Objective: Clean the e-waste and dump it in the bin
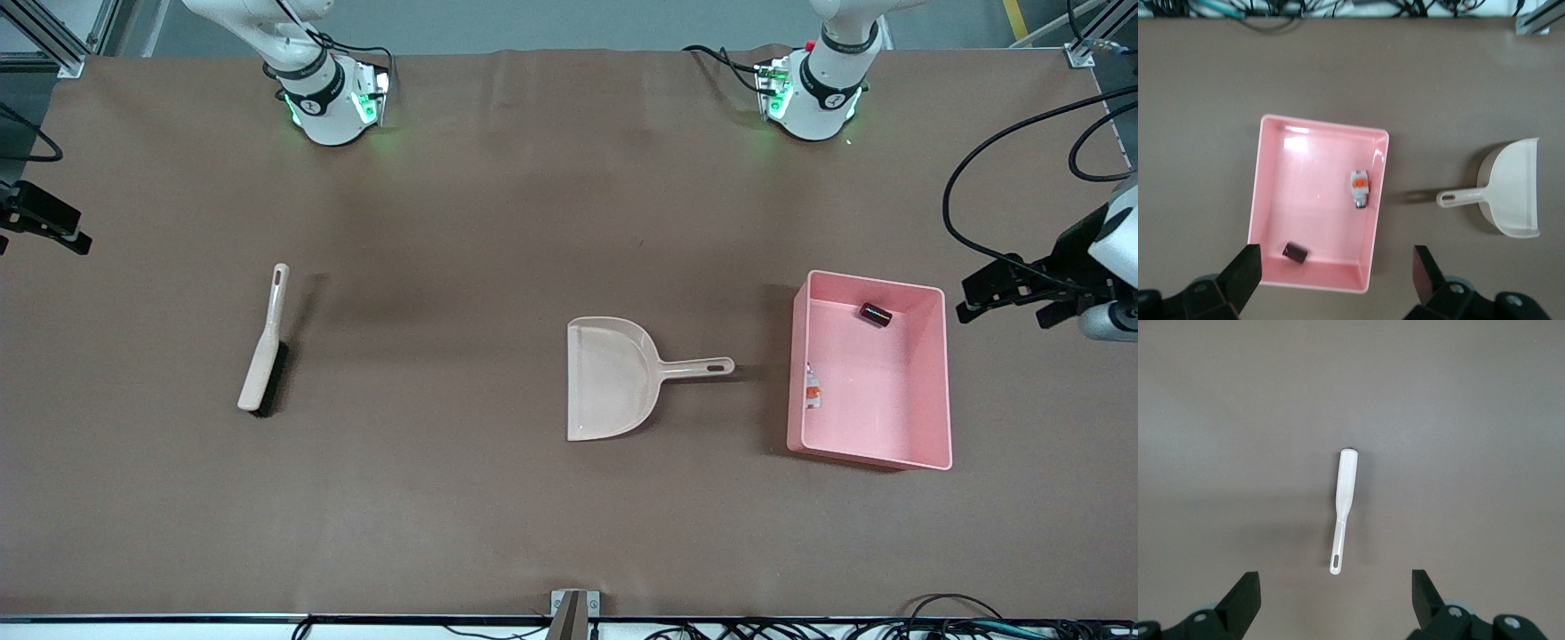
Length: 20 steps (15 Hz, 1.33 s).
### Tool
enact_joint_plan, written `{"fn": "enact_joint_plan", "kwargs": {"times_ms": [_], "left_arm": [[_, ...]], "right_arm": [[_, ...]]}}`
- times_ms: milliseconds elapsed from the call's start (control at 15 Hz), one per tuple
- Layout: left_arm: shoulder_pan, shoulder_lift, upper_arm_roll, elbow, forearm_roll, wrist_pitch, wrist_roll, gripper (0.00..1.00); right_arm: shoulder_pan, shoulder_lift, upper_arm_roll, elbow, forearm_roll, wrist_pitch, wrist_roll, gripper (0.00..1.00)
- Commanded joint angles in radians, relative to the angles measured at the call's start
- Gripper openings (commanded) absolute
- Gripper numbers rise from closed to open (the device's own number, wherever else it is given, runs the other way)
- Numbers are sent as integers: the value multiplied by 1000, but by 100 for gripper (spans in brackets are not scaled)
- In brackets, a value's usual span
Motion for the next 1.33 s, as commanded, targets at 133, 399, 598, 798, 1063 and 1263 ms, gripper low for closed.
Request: {"fn": "enact_joint_plan", "kwargs": {"times_ms": [133, 399, 598, 798, 1063, 1263], "left_arm": [[6, -22, -1, -15, -11, -66, -9, 100], [10, -51, 28, -18, -13, -142, 22, 100], [-99, -66, 170, -17, -19, -145, 56, 100], [-285, -74, 369, -17, -21, -143, 50, 100], [-291, -80, 370, -18, -13, -143, 18, 100], [-291, -89, 367, -18, -16, -143, -7, 100]], "right_arm": [[6, -6, 1, -9, -17, 0, 16, 100], [6, -6, 1, -9, -17, 2, 16, 100], [3, -6, 0, -9, -17, 6, 16, 100], [0, -6, 0, -9, -17, 8, 16, 100], [0, -7, 0, -12, -17, 14, 16, 100], [-1, -6, -2, -12, -17, 16, 16, 100]]}}
